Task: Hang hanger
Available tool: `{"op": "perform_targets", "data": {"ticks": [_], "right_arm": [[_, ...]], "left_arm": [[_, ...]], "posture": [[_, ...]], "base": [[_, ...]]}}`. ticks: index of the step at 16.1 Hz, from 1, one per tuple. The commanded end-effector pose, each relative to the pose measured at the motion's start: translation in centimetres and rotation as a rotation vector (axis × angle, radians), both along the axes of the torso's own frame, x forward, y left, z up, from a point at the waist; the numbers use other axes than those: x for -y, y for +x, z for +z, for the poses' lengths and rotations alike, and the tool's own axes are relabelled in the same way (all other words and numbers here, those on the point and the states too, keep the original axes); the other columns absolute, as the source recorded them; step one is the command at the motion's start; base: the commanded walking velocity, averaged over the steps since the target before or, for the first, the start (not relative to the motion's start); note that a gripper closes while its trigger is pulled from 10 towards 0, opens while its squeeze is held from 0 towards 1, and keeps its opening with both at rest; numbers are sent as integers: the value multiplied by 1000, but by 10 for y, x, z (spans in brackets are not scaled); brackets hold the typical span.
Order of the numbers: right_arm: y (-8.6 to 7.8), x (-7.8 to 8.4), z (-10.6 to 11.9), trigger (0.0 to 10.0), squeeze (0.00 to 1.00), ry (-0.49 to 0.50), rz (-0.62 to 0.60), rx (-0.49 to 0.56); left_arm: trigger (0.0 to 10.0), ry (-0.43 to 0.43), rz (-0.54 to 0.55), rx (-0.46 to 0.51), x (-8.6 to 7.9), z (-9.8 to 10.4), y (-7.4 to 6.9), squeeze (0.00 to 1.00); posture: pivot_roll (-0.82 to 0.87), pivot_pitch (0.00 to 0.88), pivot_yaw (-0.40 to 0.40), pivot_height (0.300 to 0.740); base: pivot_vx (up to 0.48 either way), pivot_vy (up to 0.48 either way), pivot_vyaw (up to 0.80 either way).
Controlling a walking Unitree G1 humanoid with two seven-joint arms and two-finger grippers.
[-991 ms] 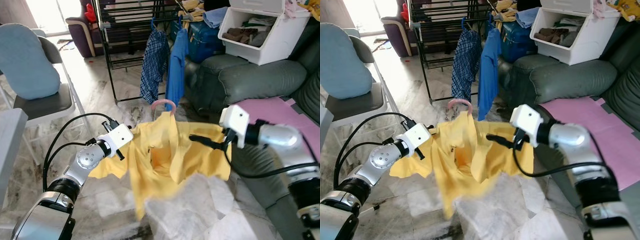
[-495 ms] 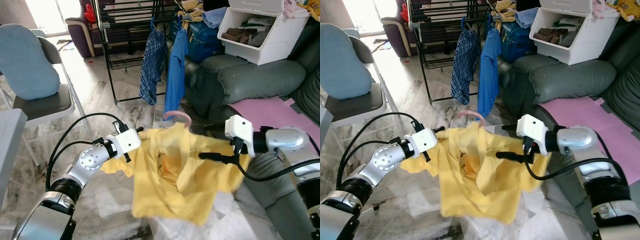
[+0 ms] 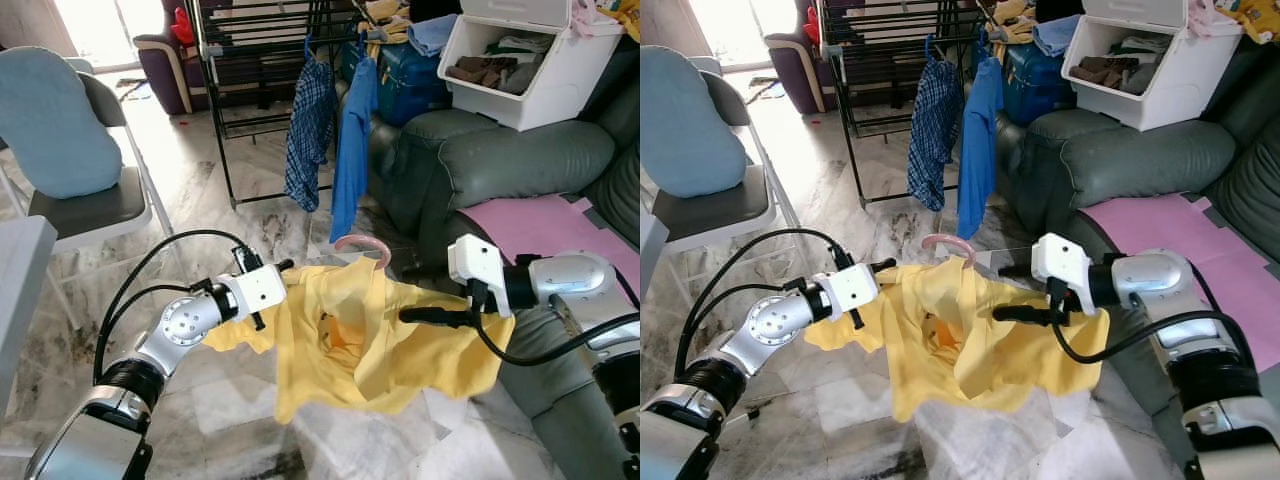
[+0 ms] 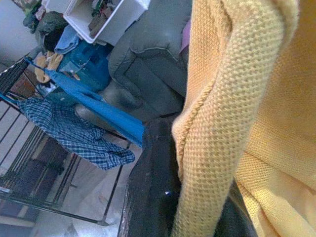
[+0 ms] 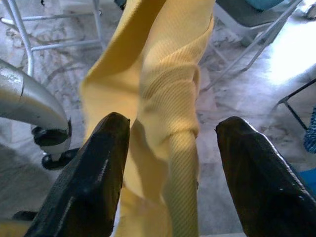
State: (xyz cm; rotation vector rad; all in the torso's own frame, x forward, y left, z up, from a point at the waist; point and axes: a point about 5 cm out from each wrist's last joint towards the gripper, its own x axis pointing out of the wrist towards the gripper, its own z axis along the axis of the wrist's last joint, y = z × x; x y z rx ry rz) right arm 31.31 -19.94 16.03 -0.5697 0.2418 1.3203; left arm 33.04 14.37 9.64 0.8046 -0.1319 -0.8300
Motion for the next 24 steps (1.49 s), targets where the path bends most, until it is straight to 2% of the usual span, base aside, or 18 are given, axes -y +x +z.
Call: {"op": "perform_targets", "data": {"ticks": [1,12,18,21,22,23,24], "right_arm": [[0,2,4,0,0,-22,26,-22],[-10,6,-10,0,0,-48,46,-129],[-10,6,-18,0,0,-58,6,-129],[-11,4,-23,0,0,-33,-12,-126],[-11,5,-25,0,0,-42,-21,-123],[-10,6,-27,0,0,-56,-42,-110],[-5,8,-29,0,0,-70,-94,-74]], "left_arm": [[0,-20,-19,38,4,7,2,0],[0,-23,-15,38,5,7,3,0],[0,-31,-22,41,6,7,2,0],[0,-40,-33,38,8,6,-1,0],[3255,-36,-29,37,6,4,-2,0],[3255,-44,-19,22,4,2,-3,0],[10000,-91,-3,-11,1,2,-2,1000]], "posture": [[-154,0,4,740],[-152,0,2,740],[-156,0,2,740],[-157,0,3,740],[-157,0,3,740],[-159,0,5,740],[-157,0,6,740]], "base": [[0,0,0],[0,0,0],[0,0,0],[0,0,0],[0,0,0],[0,0,0],[0,0,0]]}}
